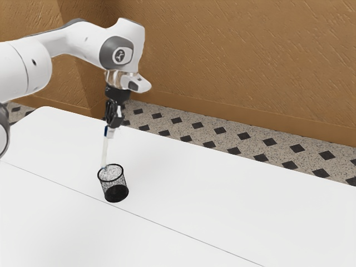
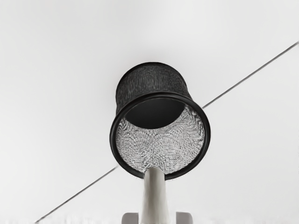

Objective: Take the marker out of the pen holder and place it to the left of the pen holder.

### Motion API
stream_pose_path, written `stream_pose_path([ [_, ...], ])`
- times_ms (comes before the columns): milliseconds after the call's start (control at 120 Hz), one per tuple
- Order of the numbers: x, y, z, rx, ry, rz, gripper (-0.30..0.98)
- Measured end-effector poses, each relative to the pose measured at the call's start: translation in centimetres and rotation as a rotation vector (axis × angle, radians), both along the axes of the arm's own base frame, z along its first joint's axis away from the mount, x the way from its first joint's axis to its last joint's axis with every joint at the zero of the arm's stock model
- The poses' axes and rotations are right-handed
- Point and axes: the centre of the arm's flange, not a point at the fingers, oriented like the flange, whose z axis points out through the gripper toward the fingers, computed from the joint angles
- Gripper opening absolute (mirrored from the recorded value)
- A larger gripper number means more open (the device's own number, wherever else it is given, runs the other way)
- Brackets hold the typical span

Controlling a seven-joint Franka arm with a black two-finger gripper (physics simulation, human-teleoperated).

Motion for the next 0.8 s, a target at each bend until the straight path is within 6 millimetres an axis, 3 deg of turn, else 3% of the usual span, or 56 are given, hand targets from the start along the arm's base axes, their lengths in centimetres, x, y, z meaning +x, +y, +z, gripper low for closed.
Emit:
stream_pose_path([
  [142, -0.7, 4.0, -1.6, 0.036, 0.068, 0.071, -0.08],
  [300, -1.2, 10.4, -8.4, 0.075, 0.214, 0.181, -0.09],
  [375, -1.7, 12.7, -10.8, 0.091, 0.268, 0.223, -0.09],
  [525, -2.7, 15.4, -14.1, 0.099, 0.351, 0.271, -0.08],
  [600, -3.2, 16.2, -15.6, 0.086, 0.387, 0.292, 0.06],
  [708, -3.5, 16.3, -15.9, 0.073, 0.406, 0.303, 0.30],
  [742, -3.5, 16.0, -15.2, 0.069, 0.396, 0.301, 0.36],
  [800, -3.7, 14.4, -11.9, 0.052, 0.354, 0.278, 0.43],
])
